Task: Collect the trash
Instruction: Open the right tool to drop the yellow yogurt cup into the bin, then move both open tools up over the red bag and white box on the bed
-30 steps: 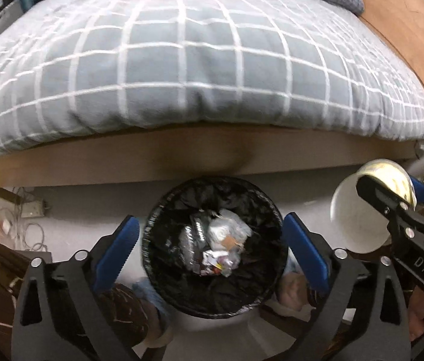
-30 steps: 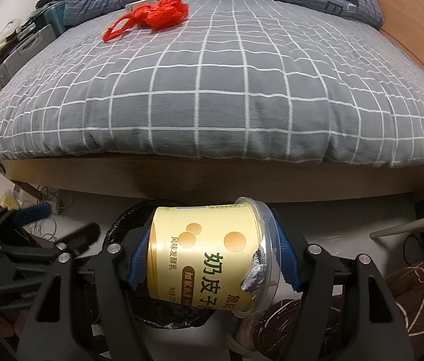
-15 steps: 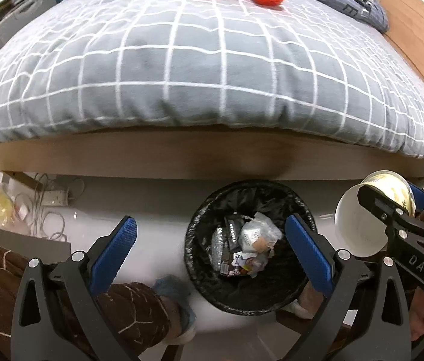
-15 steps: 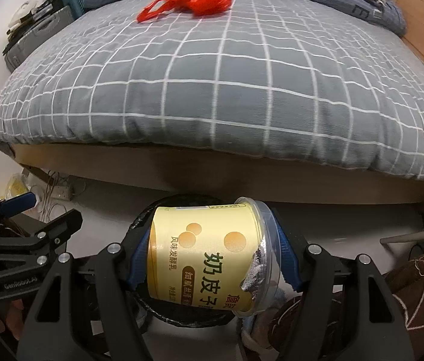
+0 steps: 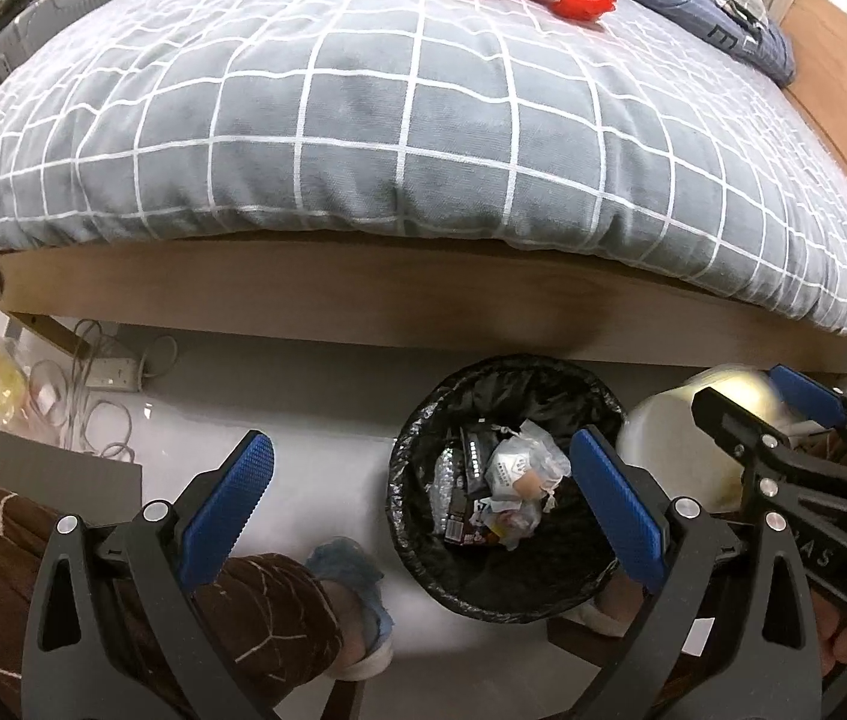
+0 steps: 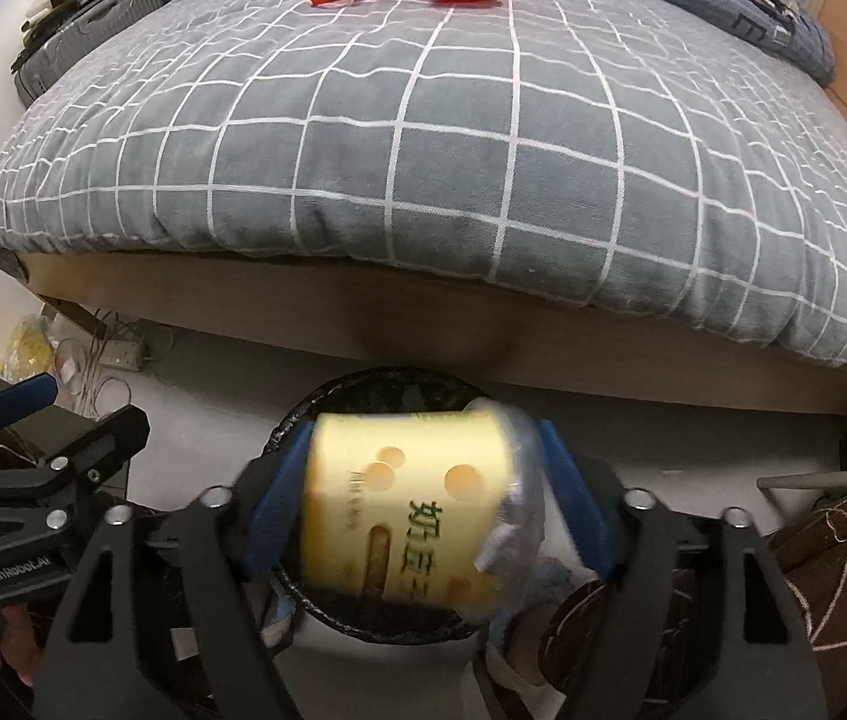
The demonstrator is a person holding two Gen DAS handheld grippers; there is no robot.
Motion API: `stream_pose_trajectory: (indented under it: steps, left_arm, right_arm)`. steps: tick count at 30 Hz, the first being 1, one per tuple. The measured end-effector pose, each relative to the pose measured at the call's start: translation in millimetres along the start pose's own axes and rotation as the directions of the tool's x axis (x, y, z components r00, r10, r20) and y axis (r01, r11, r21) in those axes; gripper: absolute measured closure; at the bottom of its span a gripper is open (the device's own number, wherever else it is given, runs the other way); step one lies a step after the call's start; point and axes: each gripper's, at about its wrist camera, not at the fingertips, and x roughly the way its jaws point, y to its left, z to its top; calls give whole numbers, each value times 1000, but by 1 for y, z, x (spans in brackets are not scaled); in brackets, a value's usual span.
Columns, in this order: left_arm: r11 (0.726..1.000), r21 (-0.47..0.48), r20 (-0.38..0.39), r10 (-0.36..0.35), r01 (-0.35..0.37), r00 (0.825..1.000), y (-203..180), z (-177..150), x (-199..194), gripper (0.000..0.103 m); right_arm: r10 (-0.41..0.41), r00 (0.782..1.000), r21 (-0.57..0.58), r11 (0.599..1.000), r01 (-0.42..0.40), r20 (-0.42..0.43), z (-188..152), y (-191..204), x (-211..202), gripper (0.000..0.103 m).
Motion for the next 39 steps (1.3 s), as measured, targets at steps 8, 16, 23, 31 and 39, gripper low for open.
stream_pose_trajectory:
  steps: [8, 16, 23, 31, 39]
  left_arm:
    - [1000, 13, 31, 2, -3, 1000, -7, 8, -9, 6]
    - [999, 34, 119, 3, -7, 993, -15, 30, -29, 6]
    - [998, 61, 176, 4, -15, 984, -21, 45, -44, 6]
    - [999, 50, 223, 7, -18, 975, -17, 77, -58, 6]
    - [999, 23, 273, 20, -27, 962, -8, 137, -66, 6]
  right_arm:
    - [-43, 997, 12, 999, 42, 66, 8, -7, -14, 13]
    - [-78, 984, 31, 997, 74, 159, 26, -18, -35, 8]
    - [-93, 959, 47, 995, 83, 267, 43, -25, -59, 7]
    - [-94, 937, 60, 995, 78, 337, 76, -36, -73, 7]
    - [-95, 914, 40, 995, 86, 395, 138, -47, -74, 8]
